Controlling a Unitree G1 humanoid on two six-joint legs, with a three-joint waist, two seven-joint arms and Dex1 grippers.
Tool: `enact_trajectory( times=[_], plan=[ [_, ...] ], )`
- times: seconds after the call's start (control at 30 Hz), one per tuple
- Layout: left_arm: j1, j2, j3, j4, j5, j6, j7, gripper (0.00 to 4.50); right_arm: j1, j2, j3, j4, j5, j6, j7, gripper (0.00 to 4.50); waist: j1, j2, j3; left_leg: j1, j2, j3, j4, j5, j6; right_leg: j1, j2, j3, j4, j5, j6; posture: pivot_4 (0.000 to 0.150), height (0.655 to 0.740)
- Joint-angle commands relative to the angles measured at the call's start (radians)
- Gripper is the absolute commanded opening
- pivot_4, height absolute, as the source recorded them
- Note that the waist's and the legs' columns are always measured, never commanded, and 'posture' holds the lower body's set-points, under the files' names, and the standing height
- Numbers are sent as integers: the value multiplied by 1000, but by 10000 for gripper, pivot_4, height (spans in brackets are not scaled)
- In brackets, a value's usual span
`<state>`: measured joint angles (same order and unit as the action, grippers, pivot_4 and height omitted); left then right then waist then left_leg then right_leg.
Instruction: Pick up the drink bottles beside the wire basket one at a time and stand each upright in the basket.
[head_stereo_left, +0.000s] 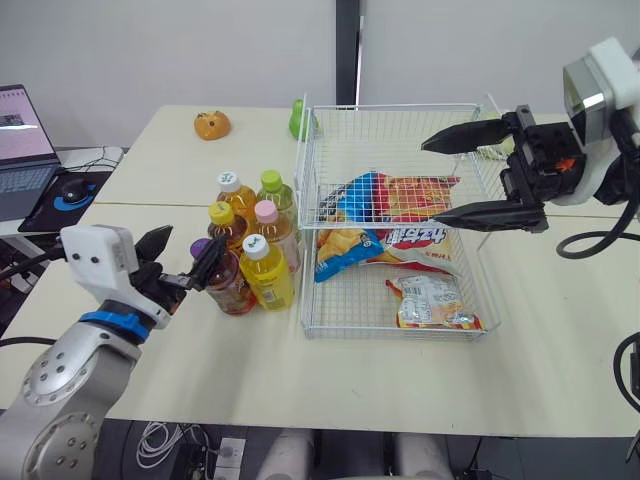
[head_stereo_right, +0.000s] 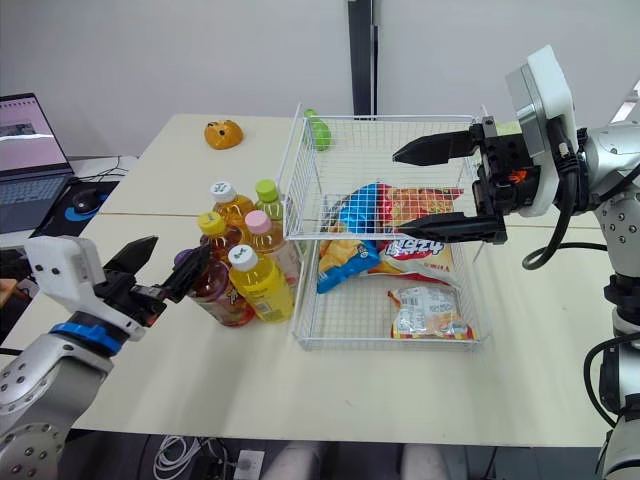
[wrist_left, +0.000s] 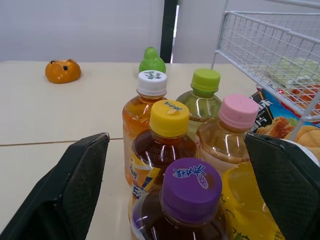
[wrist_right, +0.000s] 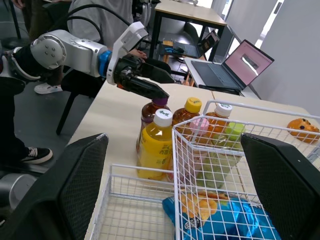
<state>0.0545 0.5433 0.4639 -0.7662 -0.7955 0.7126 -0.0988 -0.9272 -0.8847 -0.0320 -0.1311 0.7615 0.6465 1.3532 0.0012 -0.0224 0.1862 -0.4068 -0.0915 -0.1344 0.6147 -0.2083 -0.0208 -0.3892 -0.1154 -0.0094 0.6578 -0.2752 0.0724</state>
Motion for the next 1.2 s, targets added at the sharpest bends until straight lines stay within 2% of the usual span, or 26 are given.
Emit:
enact_trajectory(
  times=[0.03,0.33,0.43,0.7,0.87,0.97,1.03,1.2],
  plan=[
    [-17,-7,-42,-10,48,-21,14,44796,-5,-24,-56,-37,23,7,2,45000,0,0,0,0,0,0,0,0,0,0,0,0,0,0,0,1500,7400],
    [-35,-26,-93,9,137,-30,20,44796,6,-30,-72,-42,25,15,4,45000,-1,0,0,0,0,0,0,0,0,0,0,0,0,0,0,1500,7400],
    [-32,-31,-103,12,155,-27,18,39127,6,-29,-73,-38,23,13,2,45000,-1,0,0,0,0,0,0,0,0,0,0,0,0,0,0,1500,7400],
    [-13,-48,-100,-12,159,-26,4,13973,-1,-24,-73,-25,16,8,-3,45000,-1,0,0,0,0,0,0,0,0,0,0,0,0,0,0,1500,7400],
    [31,-24,-18,-59,137,-32,-19,13603,-4,-22,-75,-16,9,-1,-5,45000,-2,0,0,0,0,0,0,0,0,0,0,0,0,0,0,1500,7400],
    [39,51,99,-65,60,-15,-83,13603,-3,-30,-88,-3,4,-5,-13,45000,-3,-1,1,0,1,0,0,0,0,-1,0,0,0,0,0,1500,7400],
    [27,138,206,-36,-28,13,-151,13602,1,-40,-102,5,4,-2,-20,45000,-2,-1,1,-1,1,-1,0,0,0,-1,1,-1,0,0,0,1500,7400],
    [-88,440,433,161,-307,158,-306,13602,22,-72,-131,19,-10,-3,-35,45000,0,-1,1,-2,1,-2,0,0,0,-2,2,-1,-1,0,0,1500,7400]
  ],
)
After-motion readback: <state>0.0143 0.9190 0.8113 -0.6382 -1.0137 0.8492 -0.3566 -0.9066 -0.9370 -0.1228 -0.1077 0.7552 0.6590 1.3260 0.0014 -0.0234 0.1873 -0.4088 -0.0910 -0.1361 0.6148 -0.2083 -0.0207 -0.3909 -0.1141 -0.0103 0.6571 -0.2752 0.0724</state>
